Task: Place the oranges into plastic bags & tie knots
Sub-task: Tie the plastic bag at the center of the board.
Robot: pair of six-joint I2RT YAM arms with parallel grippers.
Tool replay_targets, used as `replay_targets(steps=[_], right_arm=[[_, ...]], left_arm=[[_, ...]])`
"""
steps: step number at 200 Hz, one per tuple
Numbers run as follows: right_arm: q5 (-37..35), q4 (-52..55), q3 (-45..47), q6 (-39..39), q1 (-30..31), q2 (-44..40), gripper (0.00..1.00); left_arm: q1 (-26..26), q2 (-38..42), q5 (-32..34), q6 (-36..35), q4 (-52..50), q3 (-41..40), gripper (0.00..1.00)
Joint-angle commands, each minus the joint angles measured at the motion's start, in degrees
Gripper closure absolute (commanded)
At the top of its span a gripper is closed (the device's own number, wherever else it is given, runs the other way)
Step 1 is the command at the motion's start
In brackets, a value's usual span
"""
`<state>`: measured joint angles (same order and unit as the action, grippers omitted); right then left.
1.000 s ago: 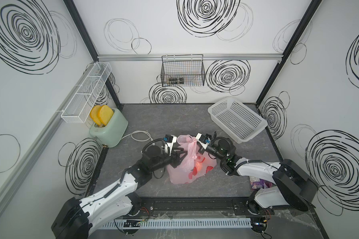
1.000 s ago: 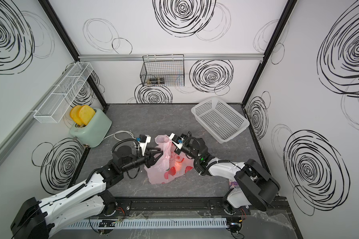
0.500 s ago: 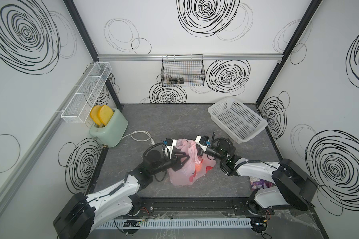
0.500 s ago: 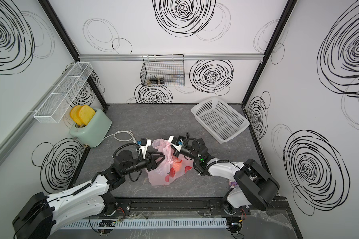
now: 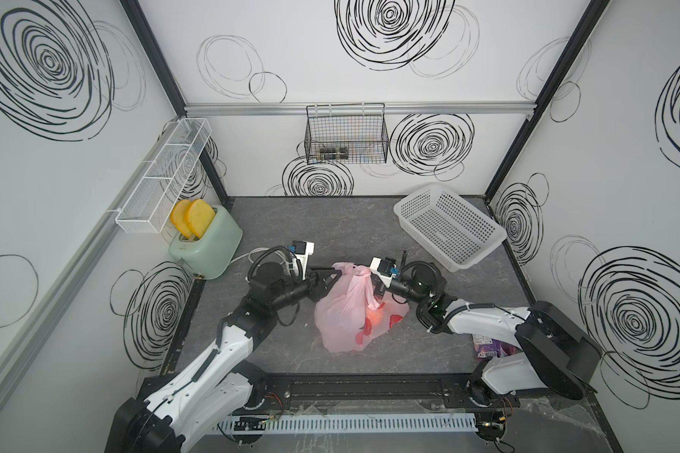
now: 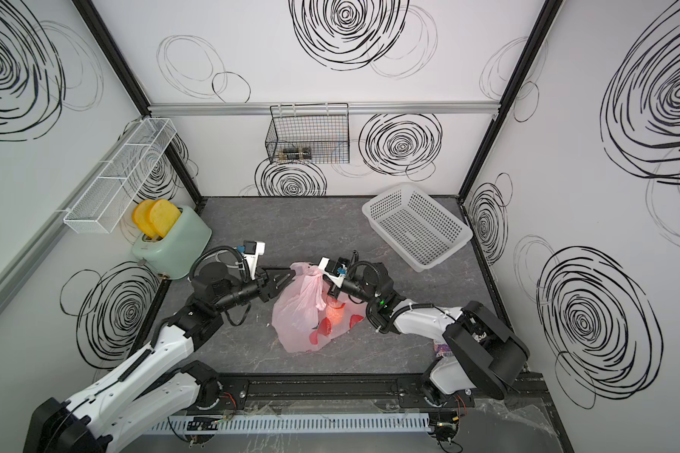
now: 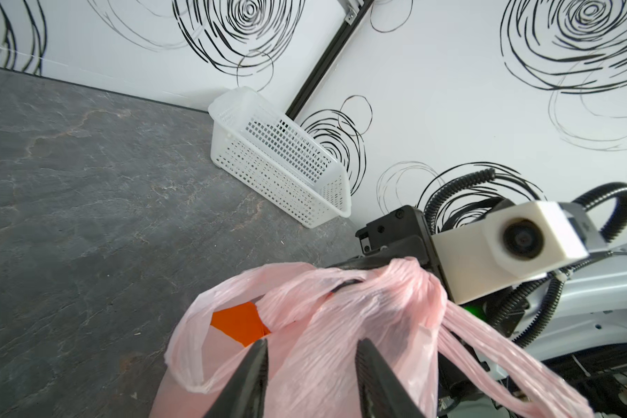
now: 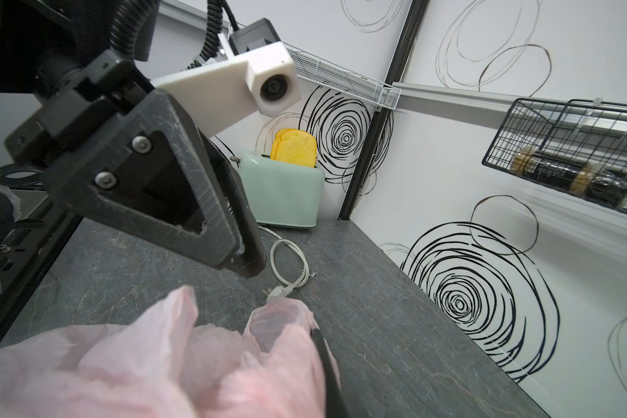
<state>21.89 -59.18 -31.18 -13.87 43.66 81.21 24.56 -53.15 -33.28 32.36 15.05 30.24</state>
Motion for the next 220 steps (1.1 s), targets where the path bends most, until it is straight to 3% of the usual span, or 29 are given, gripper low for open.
replay_targets(steps=[1, 56, 116, 151, 172, 209, 220], right_arm=[[1.09, -0.48, -0.74, 0.41, 0.46, -0.53, 1.00], [1.32, 0.03, -0.86, 0.60, 0.61, -0.43, 1.00], [1.57, 0.03, -1.08, 0.68, 0.73, -0.26, 1.00], [1.37, 0.18, -1.00, 0.65, 0.68, -0.44, 1.00], [1.32, 0.20, -1.01, 0.68, 0.81, -0.45, 1.00], [1.36, 0.47, -1.07, 0.52, 1.08, -0.53, 1.00], [1.29, 0.62, -1.00, 0.42, 1.08, -0.61, 1.00]], left_arm=[[1.84, -2.96, -4.14, -3.36, 2.82, 2.69, 0.53], [2.37, -6.96, -0.19, -7.66, 1.70, 3.99, 0.51], [1.42, -9.46, -1.14, -10.56, 2.46, 6.45, 0.56], [1.37, -10.44, -3.03, -10.46, 4.09, 6.24, 0.71], [1.70, -10.49, -3.99, -10.95, 4.22, 6.06, 0.74], [1.68, -10.32, -2.65, -11.27, 4.06, 6.41, 1.00], [1.64, -9.94, -1.43, -11.59, 3.67, 6.66, 1.00]])
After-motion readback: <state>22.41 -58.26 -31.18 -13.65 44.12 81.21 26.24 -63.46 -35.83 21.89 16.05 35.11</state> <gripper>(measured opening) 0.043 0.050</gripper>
